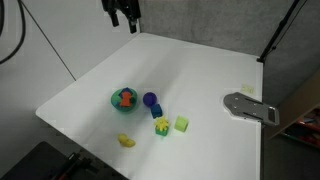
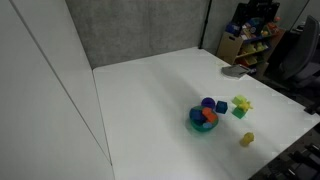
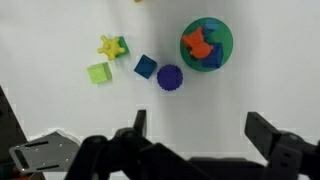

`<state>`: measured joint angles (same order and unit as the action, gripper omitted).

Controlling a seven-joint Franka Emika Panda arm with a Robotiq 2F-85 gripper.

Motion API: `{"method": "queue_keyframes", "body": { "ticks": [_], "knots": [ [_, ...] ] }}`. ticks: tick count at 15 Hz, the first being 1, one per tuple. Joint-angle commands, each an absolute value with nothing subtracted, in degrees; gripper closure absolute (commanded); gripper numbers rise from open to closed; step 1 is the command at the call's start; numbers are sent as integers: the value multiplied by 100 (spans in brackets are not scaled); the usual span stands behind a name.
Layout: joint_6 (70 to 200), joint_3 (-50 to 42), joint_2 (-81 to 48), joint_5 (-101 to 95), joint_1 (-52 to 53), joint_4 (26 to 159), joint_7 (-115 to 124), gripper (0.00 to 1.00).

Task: Pick up the orange toy and put it in the green bowl

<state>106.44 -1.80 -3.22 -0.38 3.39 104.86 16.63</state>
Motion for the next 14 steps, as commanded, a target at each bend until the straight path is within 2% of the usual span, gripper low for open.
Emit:
{"method": "queue_keyframes", "body": {
  "ticks": [1, 14],
  "knots": [
    [10360, -117, 340, -133, 222, 10935, 1721, 0],
    [10394, 23, 1889, -106, 14, 12475, 1768, 0]
  ]
}}
